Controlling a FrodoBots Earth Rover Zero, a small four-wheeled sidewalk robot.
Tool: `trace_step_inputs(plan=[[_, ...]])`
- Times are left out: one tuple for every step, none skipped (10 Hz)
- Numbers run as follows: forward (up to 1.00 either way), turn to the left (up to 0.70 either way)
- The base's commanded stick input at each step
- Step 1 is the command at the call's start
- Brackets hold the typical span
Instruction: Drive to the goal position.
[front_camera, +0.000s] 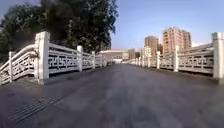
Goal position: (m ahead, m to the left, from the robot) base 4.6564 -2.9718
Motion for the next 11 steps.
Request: trace_step_inputs(plan=[[0.45,0.0],[0.45,0.0],[0.45,0.0],[0.45,0.0],[0.45,0.0],[0.45,-0.12],[0.45,-0.23],[0.45,-0.27],[0.45,-0.09],[0.45,0.0],[0.45,0.0]])
